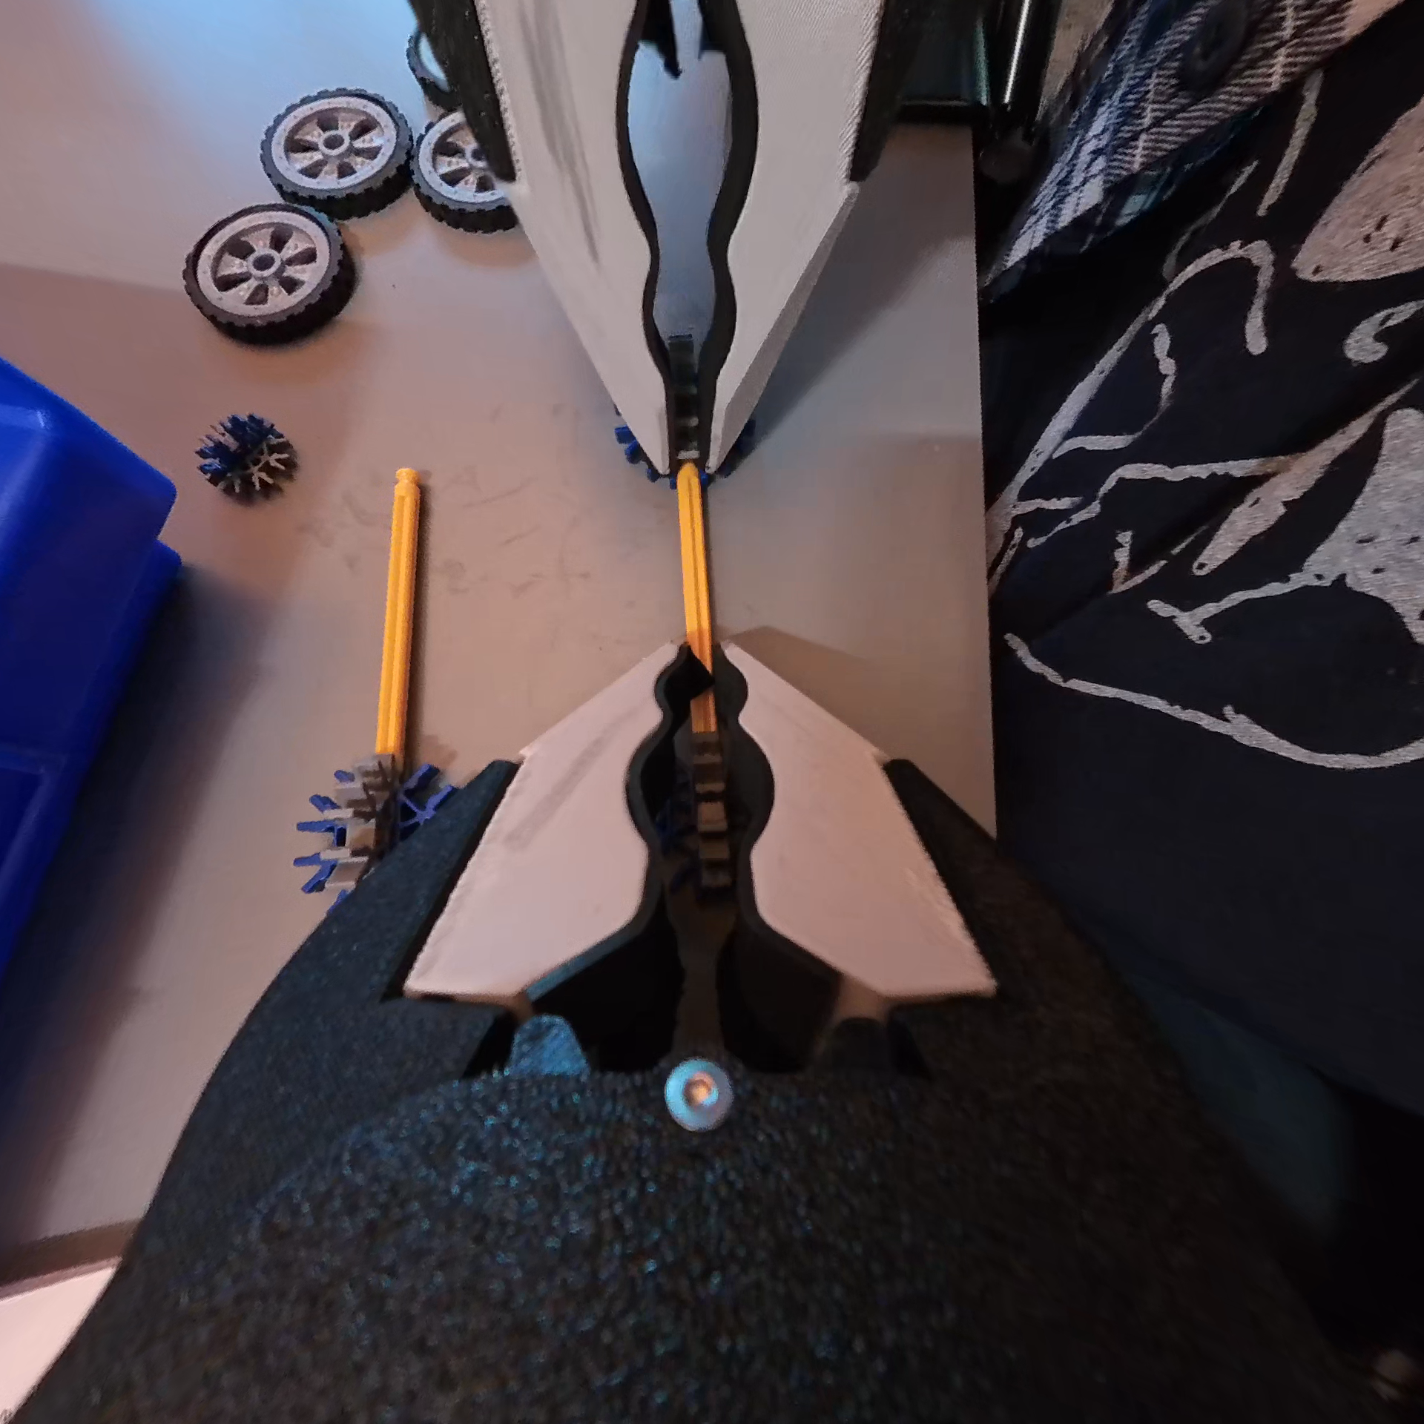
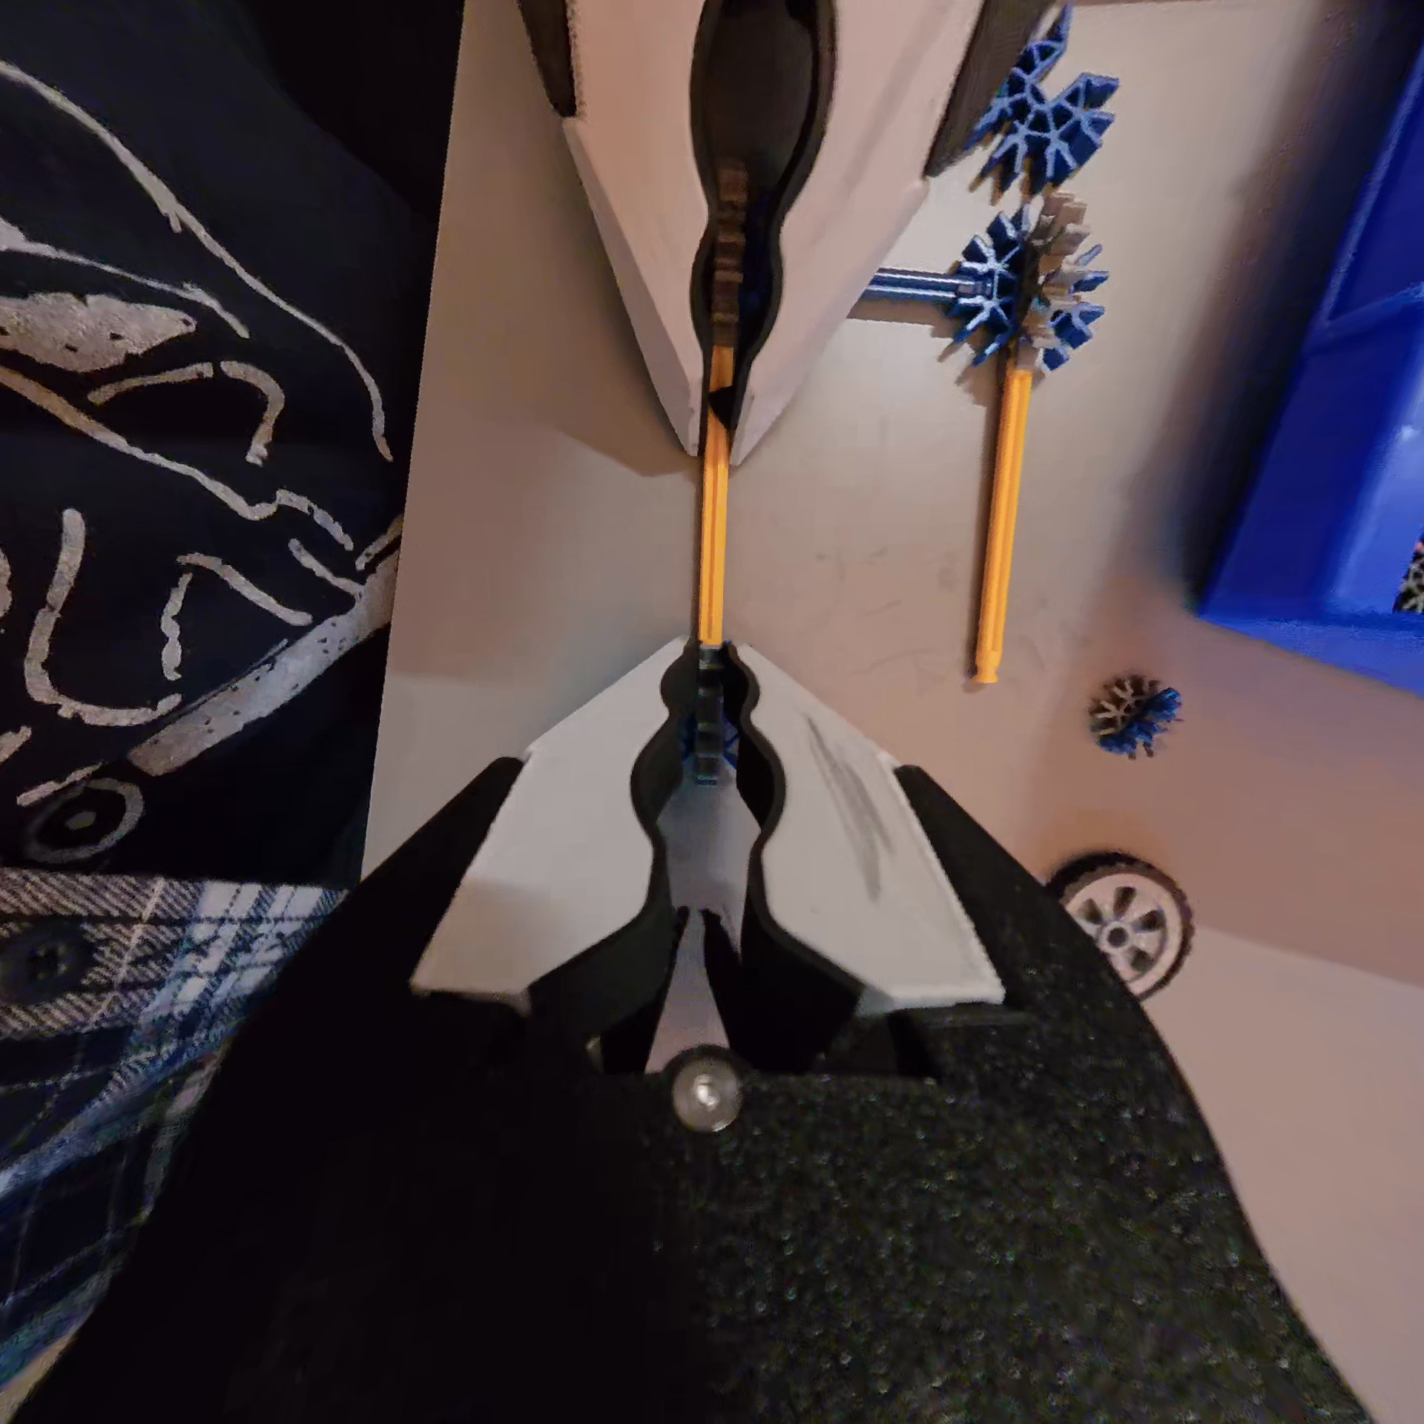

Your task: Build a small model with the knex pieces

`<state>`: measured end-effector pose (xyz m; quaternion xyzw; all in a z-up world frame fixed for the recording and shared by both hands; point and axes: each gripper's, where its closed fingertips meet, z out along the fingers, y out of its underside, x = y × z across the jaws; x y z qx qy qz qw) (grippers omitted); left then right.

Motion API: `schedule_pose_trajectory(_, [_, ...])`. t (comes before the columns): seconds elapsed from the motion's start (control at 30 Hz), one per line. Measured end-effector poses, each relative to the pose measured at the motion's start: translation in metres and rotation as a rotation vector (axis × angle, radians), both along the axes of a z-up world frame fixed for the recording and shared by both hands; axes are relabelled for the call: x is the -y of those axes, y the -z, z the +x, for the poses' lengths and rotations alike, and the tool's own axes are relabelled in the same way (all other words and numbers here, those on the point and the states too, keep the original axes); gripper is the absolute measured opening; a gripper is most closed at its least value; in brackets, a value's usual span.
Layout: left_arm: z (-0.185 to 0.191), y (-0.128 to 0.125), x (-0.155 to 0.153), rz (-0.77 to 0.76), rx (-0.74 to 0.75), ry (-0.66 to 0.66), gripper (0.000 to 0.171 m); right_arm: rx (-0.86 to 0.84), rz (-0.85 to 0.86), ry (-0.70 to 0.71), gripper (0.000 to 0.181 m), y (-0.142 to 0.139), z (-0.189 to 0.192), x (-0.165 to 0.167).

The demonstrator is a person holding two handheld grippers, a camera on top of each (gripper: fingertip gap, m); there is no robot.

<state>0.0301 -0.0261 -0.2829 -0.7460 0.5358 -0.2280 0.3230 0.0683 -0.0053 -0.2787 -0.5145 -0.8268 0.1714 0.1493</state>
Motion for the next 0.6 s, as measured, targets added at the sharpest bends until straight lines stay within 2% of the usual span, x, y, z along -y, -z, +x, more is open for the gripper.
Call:
schedule_pose_trajectory(0.07, [0.0001, -0.0001, -0.0003, 0.001, 0.001, -0.001, 0.003, -0.033, -0.029, 0.049, 0.006, -0.0002, 0.0006, -0.0004])
schedule_pose_trajectory(0.2, [0.0004, -0.0001, -0.0008, 0.005, -0.001, -0.003, 0.003, -0.011, 0.031, 0.060, 0.009, -0.0025, 0.0037, -0.0043])
schedule_pose_trajectory(0.6, [0.0003, -0.0002, -0.0005, 0.005, 0.001, -0.003, 0.002, 0.134, 0.117, -0.044, 0.006, -0.0016, 0.0088, -0.0049])
